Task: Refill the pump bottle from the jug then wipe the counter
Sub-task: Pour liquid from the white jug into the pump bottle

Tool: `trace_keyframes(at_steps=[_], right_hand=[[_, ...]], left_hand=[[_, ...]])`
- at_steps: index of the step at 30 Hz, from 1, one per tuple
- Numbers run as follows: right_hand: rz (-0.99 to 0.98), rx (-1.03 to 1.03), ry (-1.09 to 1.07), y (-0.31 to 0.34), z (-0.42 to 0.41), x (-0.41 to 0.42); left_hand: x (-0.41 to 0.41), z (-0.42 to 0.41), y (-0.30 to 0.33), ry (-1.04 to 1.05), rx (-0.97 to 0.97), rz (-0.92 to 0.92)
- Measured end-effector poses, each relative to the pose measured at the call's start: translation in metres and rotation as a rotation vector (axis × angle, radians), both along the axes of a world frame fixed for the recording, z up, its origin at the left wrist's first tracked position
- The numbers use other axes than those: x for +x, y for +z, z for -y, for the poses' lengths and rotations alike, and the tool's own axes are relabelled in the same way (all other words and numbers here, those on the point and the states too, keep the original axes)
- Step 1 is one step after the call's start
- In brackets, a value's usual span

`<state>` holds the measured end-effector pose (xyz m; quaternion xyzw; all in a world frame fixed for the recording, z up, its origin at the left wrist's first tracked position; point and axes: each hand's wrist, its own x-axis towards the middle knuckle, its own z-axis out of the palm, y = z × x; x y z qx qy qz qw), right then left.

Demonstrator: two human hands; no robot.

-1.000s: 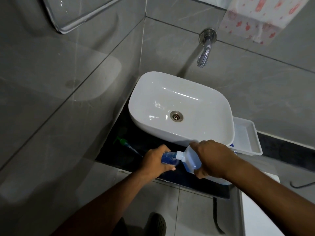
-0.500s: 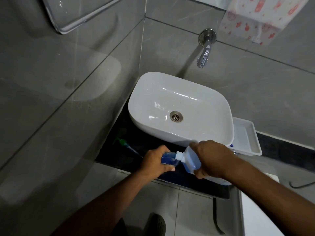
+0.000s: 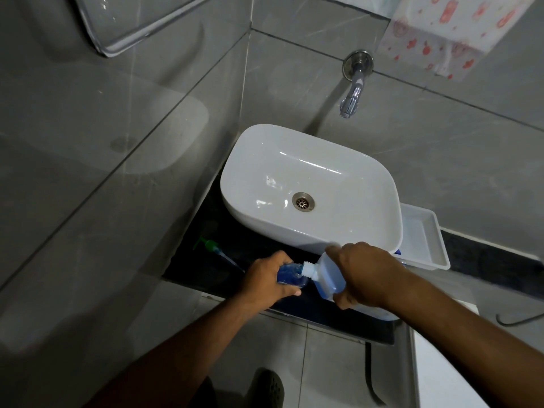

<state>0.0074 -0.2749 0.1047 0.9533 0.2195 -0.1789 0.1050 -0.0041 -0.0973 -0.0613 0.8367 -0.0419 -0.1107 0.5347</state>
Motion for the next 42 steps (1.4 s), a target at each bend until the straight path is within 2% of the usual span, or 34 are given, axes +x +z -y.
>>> trace_keyframes(at_steps=[42], right_hand=[[-0.014, -0.023, -0.003, 0.0065, -0.0056, -0.0003]], left_hand=[[-0.0023, 0.0000, 0.0025, -0.002, -0.014, -0.005]])
